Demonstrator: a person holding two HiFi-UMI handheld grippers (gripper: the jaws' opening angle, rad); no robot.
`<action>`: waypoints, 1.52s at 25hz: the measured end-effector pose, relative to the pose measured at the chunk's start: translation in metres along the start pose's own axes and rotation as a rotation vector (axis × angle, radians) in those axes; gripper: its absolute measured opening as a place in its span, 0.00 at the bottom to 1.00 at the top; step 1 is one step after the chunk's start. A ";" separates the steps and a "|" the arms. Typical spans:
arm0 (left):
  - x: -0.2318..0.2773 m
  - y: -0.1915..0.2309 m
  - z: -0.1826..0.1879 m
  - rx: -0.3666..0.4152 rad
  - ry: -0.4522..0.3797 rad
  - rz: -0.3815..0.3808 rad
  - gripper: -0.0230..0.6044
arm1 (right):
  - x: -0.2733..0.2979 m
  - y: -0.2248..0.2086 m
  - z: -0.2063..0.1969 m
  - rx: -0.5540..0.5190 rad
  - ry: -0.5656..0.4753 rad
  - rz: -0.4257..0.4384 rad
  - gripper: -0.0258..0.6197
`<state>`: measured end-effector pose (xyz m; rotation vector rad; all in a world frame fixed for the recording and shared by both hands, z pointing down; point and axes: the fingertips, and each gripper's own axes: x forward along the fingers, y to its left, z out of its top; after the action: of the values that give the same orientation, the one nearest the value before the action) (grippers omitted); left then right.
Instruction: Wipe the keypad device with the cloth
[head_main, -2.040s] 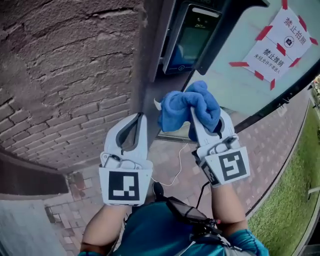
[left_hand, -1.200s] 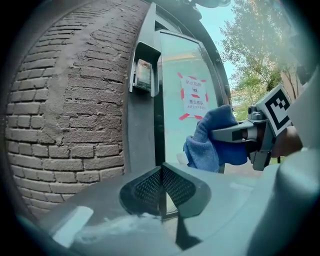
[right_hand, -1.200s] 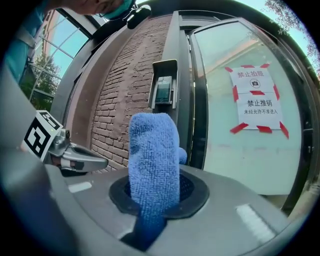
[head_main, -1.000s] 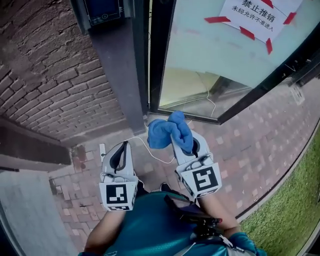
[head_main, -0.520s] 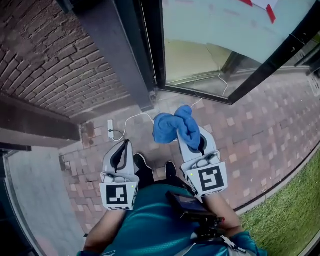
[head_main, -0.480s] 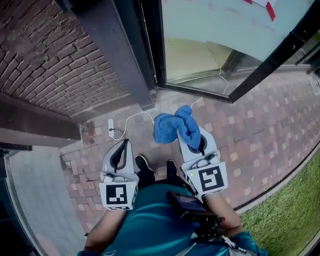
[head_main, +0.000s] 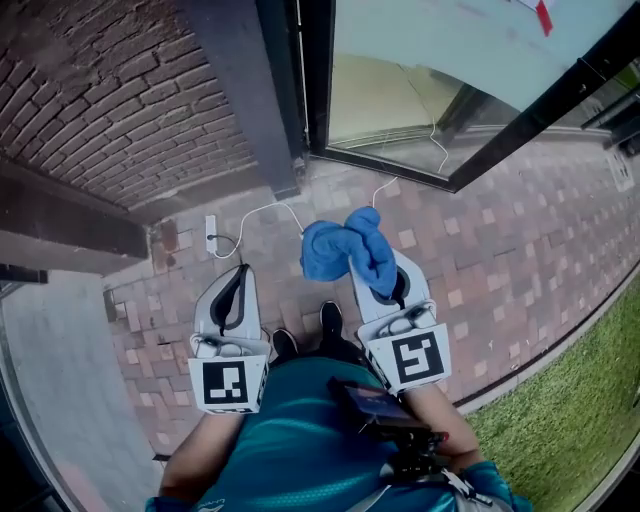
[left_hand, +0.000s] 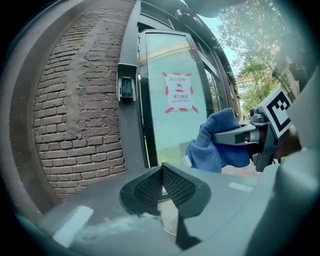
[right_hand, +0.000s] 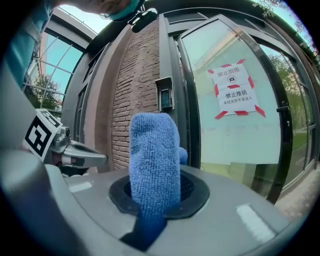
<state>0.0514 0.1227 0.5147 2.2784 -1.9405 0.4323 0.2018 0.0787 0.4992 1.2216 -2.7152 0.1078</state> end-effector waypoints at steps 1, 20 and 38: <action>-0.007 0.002 -0.001 -0.002 -0.006 -0.005 0.04 | -0.003 0.005 0.001 -0.014 -0.001 -0.008 0.12; -0.085 0.031 -0.031 -0.076 -0.052 -0.093 0.04 | -0.045 0.099 0.000 -0.048 0.048 -0.097 0.12; -0.068 0.007 -0.025 -0.059 -0.035 -0.012 0.04 | -0.041 0.052 -0.006 -0.025 0.018 -0.064 0.11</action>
<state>0.0317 0.1923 0.5182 2.2745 -1.9285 0.3312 0.1899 0.1443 0.4982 1.2931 -2.6503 0.0766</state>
